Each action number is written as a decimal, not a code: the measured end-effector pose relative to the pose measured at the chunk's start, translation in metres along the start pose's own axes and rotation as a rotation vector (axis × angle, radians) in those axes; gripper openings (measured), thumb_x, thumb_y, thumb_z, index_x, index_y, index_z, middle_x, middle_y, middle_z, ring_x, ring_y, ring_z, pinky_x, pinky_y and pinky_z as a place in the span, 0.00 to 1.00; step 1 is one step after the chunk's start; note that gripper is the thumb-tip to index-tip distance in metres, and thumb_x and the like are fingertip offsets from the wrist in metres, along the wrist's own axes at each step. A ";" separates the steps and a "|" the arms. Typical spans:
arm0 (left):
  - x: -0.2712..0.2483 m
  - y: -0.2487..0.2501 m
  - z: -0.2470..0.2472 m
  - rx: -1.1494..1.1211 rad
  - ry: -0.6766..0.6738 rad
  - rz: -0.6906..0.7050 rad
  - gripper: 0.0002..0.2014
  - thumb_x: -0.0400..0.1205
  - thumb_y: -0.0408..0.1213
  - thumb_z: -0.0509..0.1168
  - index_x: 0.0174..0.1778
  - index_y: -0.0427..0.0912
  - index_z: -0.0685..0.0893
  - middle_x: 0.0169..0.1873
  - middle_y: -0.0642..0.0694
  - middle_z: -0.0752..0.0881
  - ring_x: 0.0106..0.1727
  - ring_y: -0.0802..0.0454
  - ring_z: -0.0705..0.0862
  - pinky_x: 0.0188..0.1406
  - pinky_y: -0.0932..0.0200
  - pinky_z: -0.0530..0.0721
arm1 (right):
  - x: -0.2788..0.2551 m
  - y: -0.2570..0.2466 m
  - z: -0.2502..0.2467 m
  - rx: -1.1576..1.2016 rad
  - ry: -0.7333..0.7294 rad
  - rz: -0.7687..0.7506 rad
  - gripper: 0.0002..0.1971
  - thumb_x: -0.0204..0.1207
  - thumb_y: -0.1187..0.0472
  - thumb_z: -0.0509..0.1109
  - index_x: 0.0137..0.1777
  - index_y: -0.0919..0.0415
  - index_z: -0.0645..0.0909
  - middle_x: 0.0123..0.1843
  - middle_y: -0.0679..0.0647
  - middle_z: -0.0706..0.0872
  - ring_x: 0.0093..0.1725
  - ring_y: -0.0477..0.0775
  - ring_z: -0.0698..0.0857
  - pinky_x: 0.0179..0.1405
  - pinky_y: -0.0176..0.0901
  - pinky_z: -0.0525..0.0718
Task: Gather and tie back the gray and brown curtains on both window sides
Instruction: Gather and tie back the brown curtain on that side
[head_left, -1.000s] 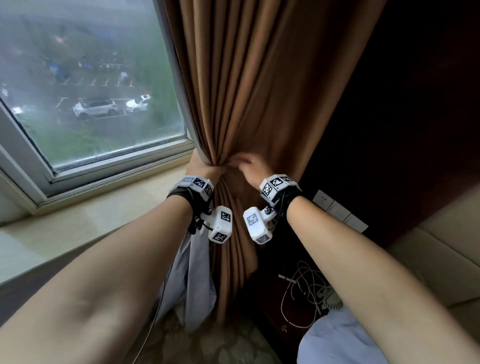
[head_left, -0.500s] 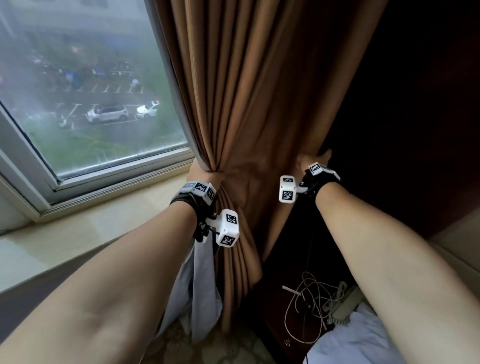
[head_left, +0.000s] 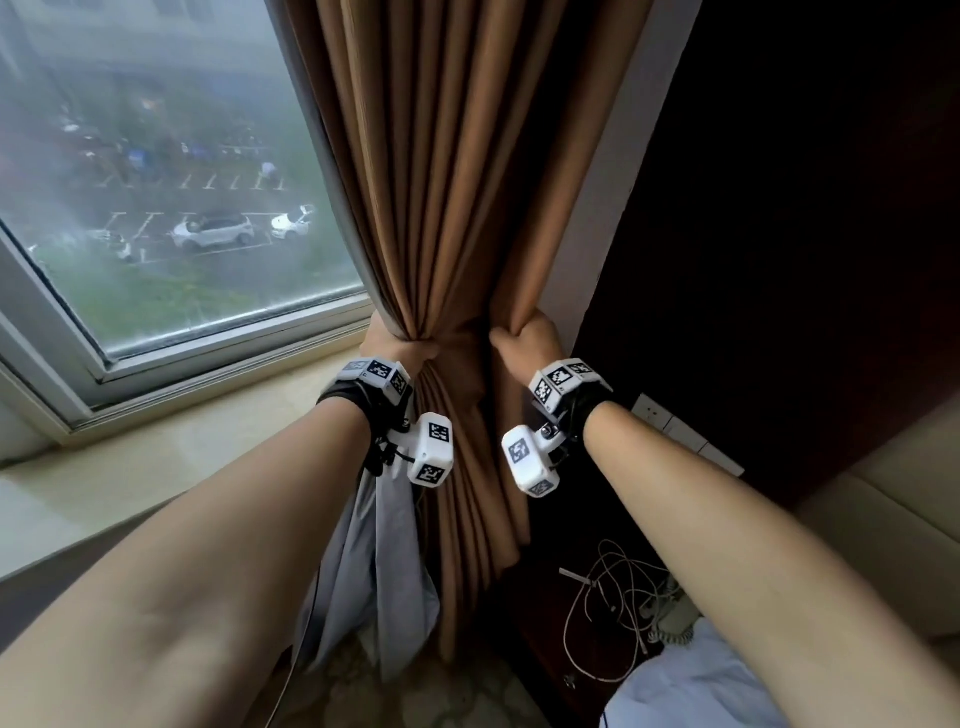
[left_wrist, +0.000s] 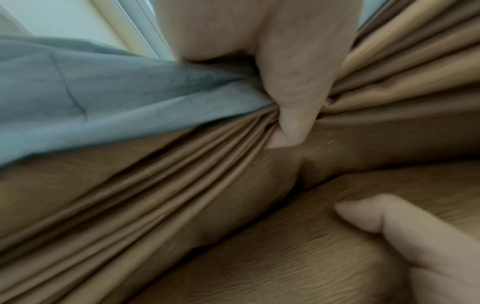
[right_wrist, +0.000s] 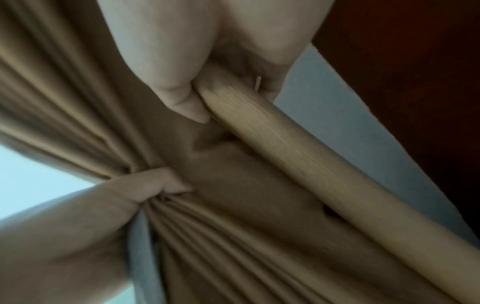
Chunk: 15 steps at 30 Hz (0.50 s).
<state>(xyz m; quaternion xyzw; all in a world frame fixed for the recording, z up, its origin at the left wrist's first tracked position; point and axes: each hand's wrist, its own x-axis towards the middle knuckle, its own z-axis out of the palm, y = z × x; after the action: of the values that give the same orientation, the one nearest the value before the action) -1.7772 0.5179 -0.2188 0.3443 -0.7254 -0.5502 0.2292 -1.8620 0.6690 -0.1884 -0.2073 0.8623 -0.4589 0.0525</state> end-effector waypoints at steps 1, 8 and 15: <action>0.000 0.001 -0.001 0.001 -0.010 0.011 0.37 0.54 0.36 0.75 0.63 0.38 0.81 0.48 0.46 0.86 0.50 0.48 0.84 0.44 0.60 0.79 | -0.003 -0.003 0.004 -0.004 -0.025 -0.020 0.15 0.72 0.58 0.71 0.52 0.68 0.84 0.49 0.68 0.90 0.51 0.66 0.89 0.42 0.45 0.78; -0.001 0.003 -0.013 -0.012 -0.127 0.162 0.32 0.60 0.18 0.77 0.61 0.35 0.81 0.45 0.46 0.84 0.44 0.58 0.85 0.33 0.75 0.80 | -0.023 -0.032 0.019 -0.030 -0.190 -0.065 0.19 0.79 0.61 0.66 0.26 0.61 0.69 0.29 0.59 0.78 0.38 0.59 0.80 0.35 0.41 0.67; -0.001 -0.005 -0.026 0.043 -0.481 0.292 0.35 0.62 0.22 0.82 0.67 0.30 0.82 0.61 0.39 0.87 0.58 0.60 0.85 0.64 0.58 0.84 | -0.031 -0.049 0.032 0.002 -0.313 -0.031 0.15 0.67 0.50 0.64 0.24 0.58 0.77 0.31 0.58 0.82 0.43 0.64 0.82 0.50 0.54 0.80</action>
<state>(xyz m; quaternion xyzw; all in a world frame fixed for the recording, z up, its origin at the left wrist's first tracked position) -1.7568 0.5013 -0.2161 0.1005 -0.8125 -0.5616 0.1202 -1.8097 0.6328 -0.1698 -0.2894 0.8399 -0.4228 0.1793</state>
